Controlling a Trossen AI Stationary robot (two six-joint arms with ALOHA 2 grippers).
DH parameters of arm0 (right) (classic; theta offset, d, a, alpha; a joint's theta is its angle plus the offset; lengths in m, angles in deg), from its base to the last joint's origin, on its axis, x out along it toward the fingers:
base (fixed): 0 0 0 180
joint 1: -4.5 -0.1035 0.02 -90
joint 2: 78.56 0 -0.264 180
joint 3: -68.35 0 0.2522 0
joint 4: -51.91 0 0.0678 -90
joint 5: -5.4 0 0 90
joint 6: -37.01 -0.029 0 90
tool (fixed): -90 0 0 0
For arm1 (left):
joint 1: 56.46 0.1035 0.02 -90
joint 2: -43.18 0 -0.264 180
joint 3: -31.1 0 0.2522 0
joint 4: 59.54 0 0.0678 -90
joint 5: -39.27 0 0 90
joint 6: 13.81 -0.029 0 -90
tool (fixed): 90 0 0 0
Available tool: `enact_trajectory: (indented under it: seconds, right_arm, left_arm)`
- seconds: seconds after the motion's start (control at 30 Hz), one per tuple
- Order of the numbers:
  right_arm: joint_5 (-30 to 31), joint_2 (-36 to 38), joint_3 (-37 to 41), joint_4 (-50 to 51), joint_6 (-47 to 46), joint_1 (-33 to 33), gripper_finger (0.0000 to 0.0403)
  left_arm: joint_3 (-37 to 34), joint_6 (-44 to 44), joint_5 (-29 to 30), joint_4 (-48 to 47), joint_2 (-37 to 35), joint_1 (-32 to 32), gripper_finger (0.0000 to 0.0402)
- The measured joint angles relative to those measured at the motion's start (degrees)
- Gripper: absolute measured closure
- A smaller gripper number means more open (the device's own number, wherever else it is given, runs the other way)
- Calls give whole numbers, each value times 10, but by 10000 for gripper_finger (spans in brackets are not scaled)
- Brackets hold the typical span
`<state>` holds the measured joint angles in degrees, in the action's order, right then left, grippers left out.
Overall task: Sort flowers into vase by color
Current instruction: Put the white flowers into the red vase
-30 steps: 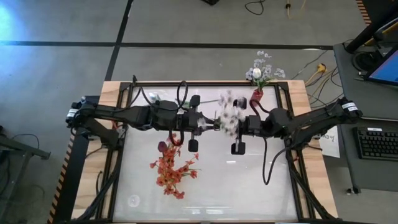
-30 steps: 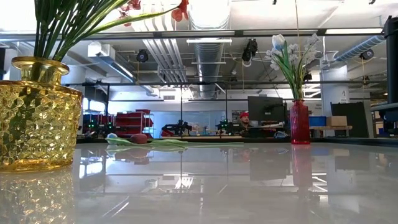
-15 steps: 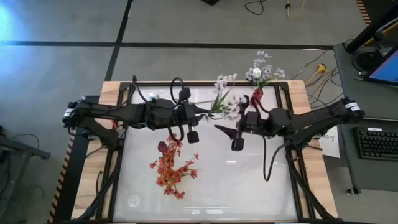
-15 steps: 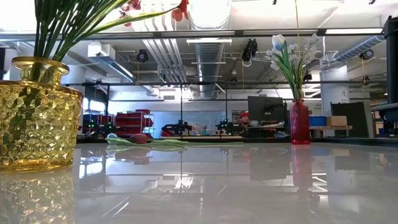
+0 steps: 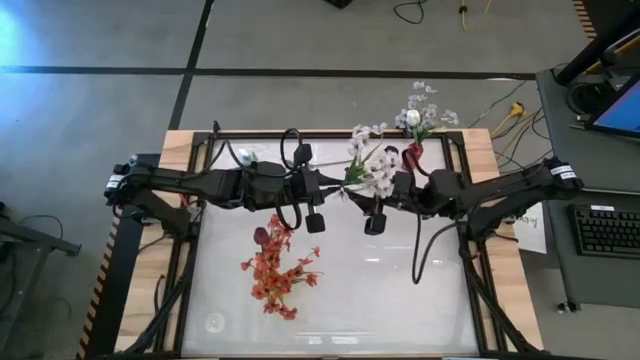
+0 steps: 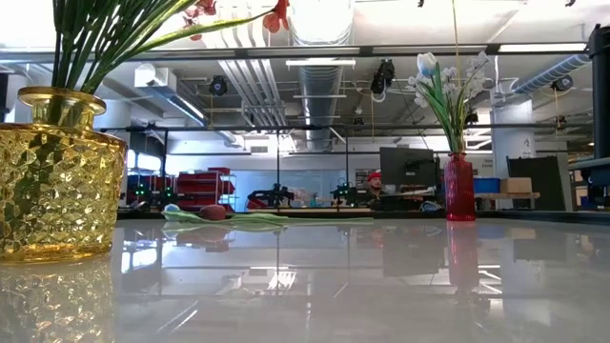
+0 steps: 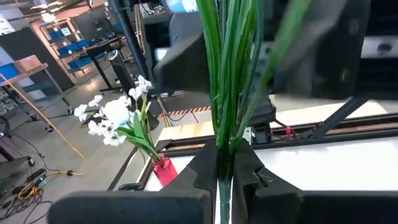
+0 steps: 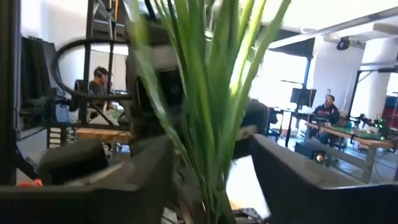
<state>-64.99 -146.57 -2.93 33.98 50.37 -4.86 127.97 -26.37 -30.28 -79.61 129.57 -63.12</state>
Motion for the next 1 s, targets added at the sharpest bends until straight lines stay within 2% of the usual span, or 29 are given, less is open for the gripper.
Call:
enact_trajectory:
  seconds: [0.2, 0.27, 0.47, 0.67, 0.73, 0.83, 1.0]
  right_arm:
    - [-5, -3, -21, 25, 15, 0, 349]
    - [-3, -3, -31, 46, 14, 0, 379]
    - [20, -1, -61, 128, -10, 0, 383]
    - [156, 15, -96, 276, -34, 5, 384]
    - [182, 27, -93, 324, -53, 14, 384]
    - [199, 59, -71, 377, -98, 37, 384]
    - [227, 138, 9, 389, -149, 80, 385]
  left_arm:
    - [0, 0, 0, -2, 0, 2, 400]
    - [0, 0, 0, -2, 0, 2, 390]
    - [36, -1, -1, -70, -5, 1, 323]
    - [118, -8, 0, -224, -8, 1, 236]
    - [137, -8, 0, -260, -15, 1, 214]
    - [136, -5, 0, -275, -44, 1, 192]
    - [89, 7, -2, -261, -117, 1, 185]
